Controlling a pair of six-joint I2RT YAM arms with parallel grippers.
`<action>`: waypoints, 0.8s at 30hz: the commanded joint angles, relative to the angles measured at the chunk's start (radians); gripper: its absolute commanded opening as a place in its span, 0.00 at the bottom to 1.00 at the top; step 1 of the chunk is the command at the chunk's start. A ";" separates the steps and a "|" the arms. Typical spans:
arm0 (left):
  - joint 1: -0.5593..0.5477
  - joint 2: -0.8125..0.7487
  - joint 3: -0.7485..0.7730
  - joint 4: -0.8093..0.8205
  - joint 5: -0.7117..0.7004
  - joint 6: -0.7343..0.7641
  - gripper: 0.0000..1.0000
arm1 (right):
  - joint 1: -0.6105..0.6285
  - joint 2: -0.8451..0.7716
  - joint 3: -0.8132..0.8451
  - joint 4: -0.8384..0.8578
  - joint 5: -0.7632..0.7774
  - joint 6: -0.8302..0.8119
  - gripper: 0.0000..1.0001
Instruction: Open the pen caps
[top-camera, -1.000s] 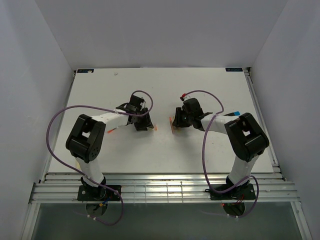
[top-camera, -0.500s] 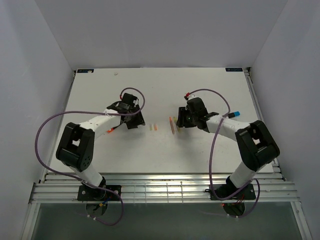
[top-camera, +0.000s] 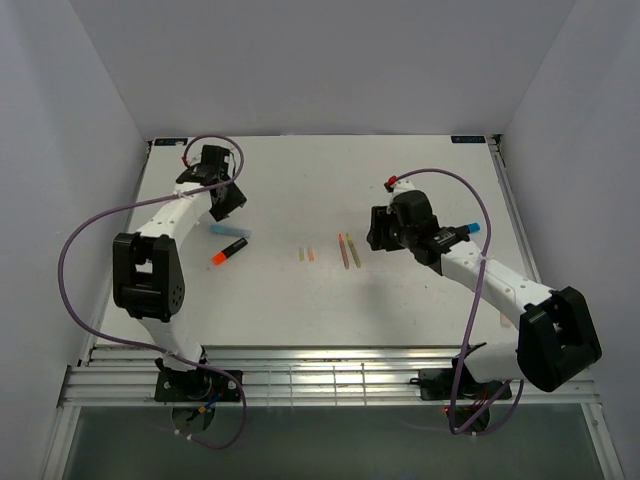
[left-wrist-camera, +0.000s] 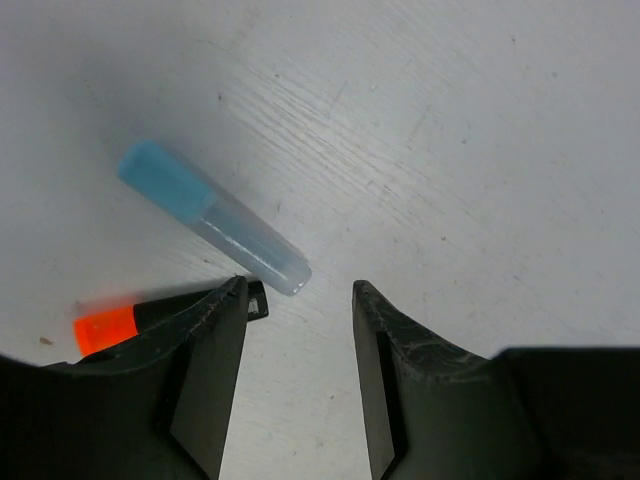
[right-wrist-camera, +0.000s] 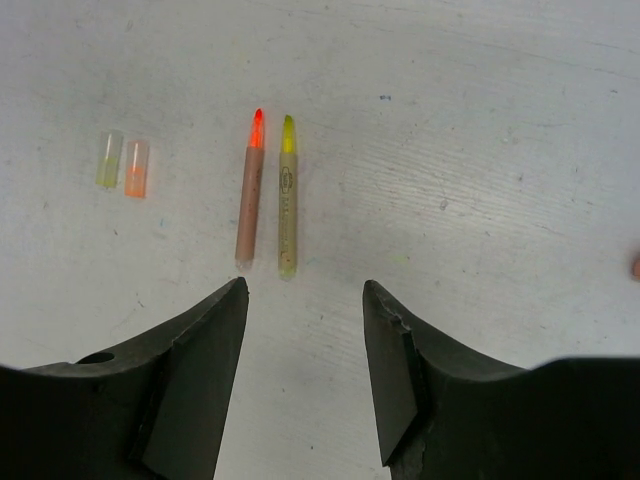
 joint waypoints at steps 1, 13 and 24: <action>0.026 0.047 0.068 -0.093 -0.048 -0.045 0.57 | -0.004 -0.044 -0.029 -0.024 0.024 -0.033 0.56; 0.095 0.146 0.071 -0.137 -0.071 -0.190 0.56 | -0.006 -0.073 -0.101 0.007 -0.010 -0.036 0.56; 0.103 0.246 0.127 -0.142 -0.092 -0.220 0.55 | -0.006 -0.104 -0.125 0.025 -0.027 -0.042 0.56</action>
